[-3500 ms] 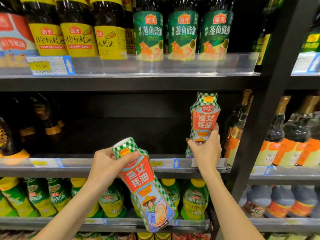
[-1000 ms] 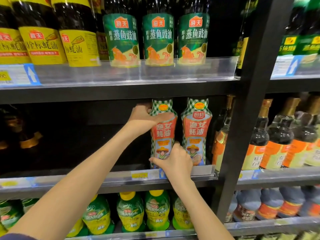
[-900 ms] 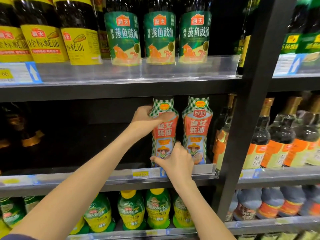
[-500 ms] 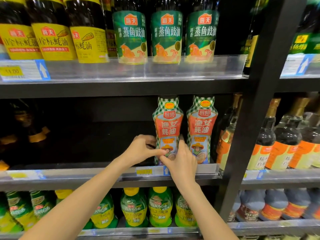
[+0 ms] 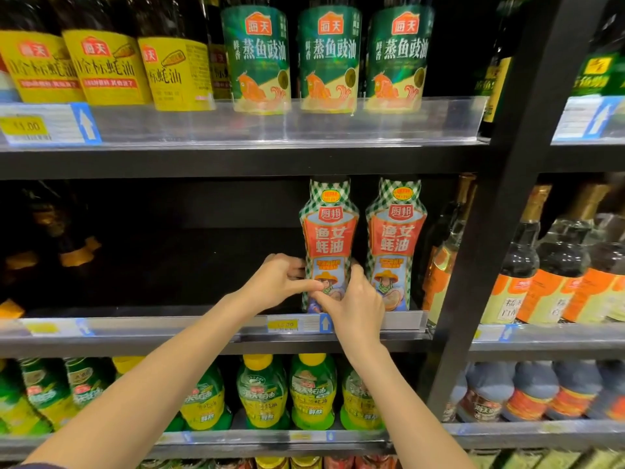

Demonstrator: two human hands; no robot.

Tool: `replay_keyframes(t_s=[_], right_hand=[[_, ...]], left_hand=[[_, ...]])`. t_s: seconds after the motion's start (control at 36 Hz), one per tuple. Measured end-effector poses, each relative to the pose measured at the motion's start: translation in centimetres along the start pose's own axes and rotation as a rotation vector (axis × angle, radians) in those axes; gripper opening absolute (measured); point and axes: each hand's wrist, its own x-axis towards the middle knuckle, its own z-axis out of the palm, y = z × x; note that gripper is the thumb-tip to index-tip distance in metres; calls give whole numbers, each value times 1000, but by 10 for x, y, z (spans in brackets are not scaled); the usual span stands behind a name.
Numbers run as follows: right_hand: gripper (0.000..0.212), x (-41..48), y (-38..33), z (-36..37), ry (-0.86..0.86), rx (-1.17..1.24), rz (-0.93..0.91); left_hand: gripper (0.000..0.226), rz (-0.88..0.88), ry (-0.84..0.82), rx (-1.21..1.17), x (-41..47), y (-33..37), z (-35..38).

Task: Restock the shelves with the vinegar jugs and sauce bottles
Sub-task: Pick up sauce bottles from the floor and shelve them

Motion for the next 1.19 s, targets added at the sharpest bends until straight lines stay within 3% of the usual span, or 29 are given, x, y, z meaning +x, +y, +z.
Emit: replay_keyframes(t_s=[0.25,0.33,0.39,0.42,0.56,0.64,0.75,0.89,1.19], right_hand=[[55,0,1,-1,-48,2,2],[51,2,0,-4,-65,45,-6],[57,2,0,-7,-96,59,-15],[63,3,-1,-10,-117,66,-12],[87,2,-3,-24,-222,122,-11],[76,-3,-4,-34,-293,144,-17],[82,-11,-4,-51,-355,84,-59],[54,-19,0,-68,-380,33,-203],[58,-24,14,-90,-587,-204,-561]], left_hand=[[38,-74,35,105,-12,10,8],[64,-88,52,158,-24,13,3],[88,-114,52,199,-31,15,-2],[90,-132,49,214,-36,17,-4],[71,-124,70,381,-56,16,-14],[63,-94,64,530,-72,15,-21],[63,-99,53,617,-93,18,-24],[64,-134,23,741,-118,29,-25],[51,-335,8,860,-187,44,-21]])
